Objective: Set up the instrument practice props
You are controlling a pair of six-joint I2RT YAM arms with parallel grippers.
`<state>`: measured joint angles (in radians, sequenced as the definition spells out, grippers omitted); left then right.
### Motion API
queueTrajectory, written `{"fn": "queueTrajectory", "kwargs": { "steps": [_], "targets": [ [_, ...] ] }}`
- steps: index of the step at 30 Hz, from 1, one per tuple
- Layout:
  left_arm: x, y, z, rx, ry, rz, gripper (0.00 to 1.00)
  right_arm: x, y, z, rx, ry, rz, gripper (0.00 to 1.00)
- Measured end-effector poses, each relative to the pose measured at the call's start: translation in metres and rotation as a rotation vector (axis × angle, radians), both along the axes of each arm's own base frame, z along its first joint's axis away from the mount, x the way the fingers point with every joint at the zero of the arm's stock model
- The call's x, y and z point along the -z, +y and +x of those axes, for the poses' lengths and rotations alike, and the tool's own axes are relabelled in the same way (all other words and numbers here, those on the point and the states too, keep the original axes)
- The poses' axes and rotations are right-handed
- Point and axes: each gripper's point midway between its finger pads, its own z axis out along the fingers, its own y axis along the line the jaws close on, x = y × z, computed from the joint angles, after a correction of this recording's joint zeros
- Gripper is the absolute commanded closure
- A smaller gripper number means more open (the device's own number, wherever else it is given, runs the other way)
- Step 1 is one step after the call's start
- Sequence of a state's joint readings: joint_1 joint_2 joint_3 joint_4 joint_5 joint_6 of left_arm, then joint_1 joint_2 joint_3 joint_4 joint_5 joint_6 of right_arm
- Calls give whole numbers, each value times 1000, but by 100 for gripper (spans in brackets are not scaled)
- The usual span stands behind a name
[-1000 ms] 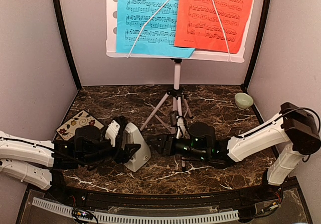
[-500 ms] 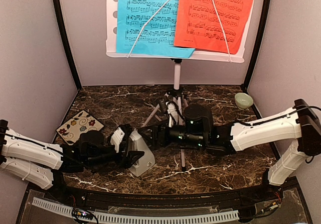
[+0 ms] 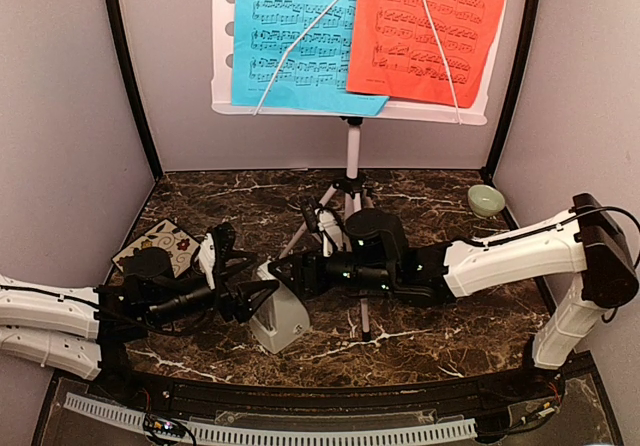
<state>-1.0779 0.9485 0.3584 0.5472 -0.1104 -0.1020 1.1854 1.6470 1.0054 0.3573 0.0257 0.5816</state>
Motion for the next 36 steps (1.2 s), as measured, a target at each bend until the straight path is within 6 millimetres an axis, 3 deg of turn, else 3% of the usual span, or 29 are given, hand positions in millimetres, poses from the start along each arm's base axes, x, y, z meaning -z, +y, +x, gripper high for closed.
{"fn": "queueTrajectory", "kwargs": {
  "steps": [11,18,24,31,36],
  "targets": [
    [1,7,-4,-1,7,24,44,1,3,0,-4,11,-3,31],
    [13,9,-2,-13,27,64,43,2,2,0,-2,9,-2,32],
    [21,7,0,-16,33,91,60,3,2,1,2,5,1,33],
    [18,13,-4,-15,33,91,62,4,6,-1,-3,-4,5,34],
    [20,21,-10,-6,25,80,69,7,10,-4,-15,-13,2,36]
  ]
}}
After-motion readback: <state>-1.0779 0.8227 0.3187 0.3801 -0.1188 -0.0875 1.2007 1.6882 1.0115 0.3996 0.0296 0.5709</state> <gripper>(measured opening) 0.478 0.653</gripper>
